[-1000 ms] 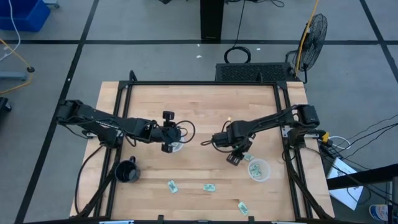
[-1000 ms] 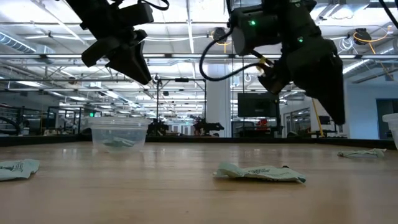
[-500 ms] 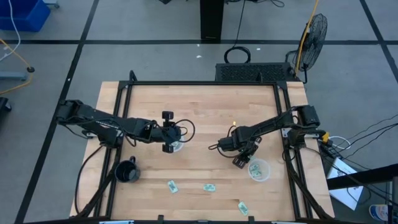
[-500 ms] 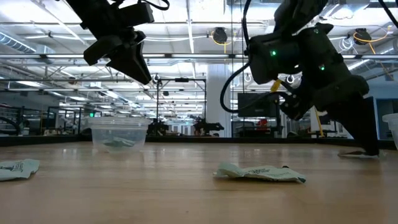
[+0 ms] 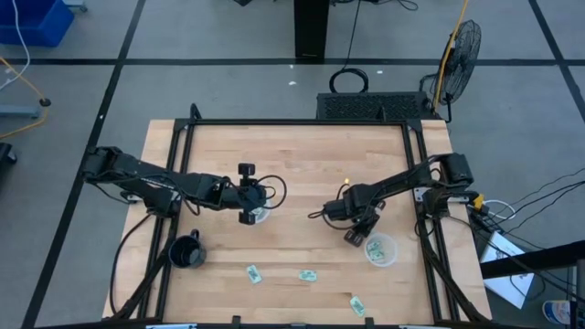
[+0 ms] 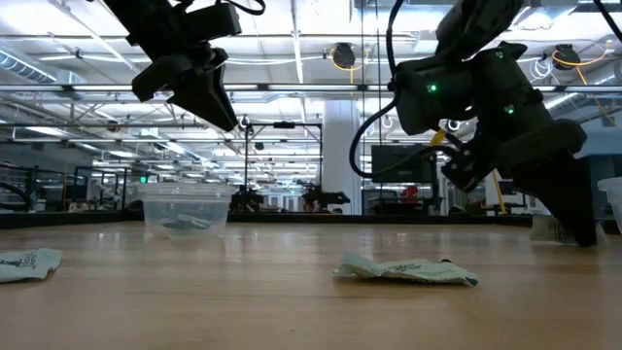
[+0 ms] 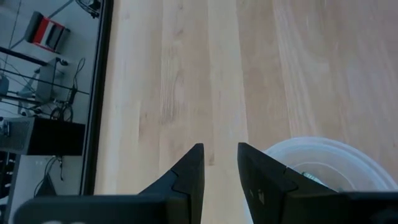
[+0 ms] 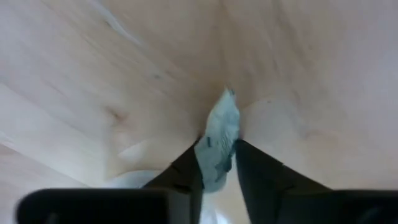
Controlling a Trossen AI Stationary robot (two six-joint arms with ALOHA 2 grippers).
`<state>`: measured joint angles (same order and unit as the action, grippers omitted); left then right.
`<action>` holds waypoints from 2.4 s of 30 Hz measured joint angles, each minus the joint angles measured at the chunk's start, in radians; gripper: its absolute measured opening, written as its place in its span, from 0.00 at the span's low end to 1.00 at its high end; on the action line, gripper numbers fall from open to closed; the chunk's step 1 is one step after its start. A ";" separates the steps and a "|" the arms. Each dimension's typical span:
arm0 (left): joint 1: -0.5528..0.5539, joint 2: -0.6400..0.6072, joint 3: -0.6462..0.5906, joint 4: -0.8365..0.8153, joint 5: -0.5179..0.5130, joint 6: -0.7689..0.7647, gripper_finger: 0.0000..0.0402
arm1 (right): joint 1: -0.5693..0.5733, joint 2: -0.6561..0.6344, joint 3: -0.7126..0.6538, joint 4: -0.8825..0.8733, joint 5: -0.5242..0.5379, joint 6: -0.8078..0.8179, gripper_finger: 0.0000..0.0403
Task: Pick and place Stevia / Truvia into bins
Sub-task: Put the green stevia packet into the right transparent container, then put the green stevia packet into the left transparent container
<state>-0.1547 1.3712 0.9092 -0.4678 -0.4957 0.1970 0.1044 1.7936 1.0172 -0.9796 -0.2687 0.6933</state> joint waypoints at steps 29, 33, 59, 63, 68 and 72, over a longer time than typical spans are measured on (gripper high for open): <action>0.000 0.000 0.000 0.006 0.005 -0.016 0.26 | 0.302 -0.449 0.082 -0.102 0.058 0.569 0.00; 0.000 0.000 0.000 0.006 0.009 -0.016 0.26 | 0.393 -0.418 0.061 -0.078 0.062 0.672 0.00; 0.000 0.000 0.000 0.037 0.053 0.006 0.26 | 0.394 -0.466 -0.227 0.243 -0.023 0.678 0.20; 0.000 0.000 0.000 0.084 0.120 0.001 0.26 | 0.392 -0.557 -0.227 0.256 0.026 0.675 0.20; -0.008 0.000 0.000 0.036 0.386 -0.109 0.26 | 0.417 -0.679 -0.227 0.373 0.282 0.485 0.20; -0.058 0.000 -0.028 -0.010 0.592 -0.178 0.26 | 0.468 -0.734 -0.231 0.557 0.604 0.049 0.20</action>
<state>-0.2122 1.3712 0.8817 -0.4778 0.0967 0.0186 0.5719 1.0594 0.7866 -0.4230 0.3350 0.7425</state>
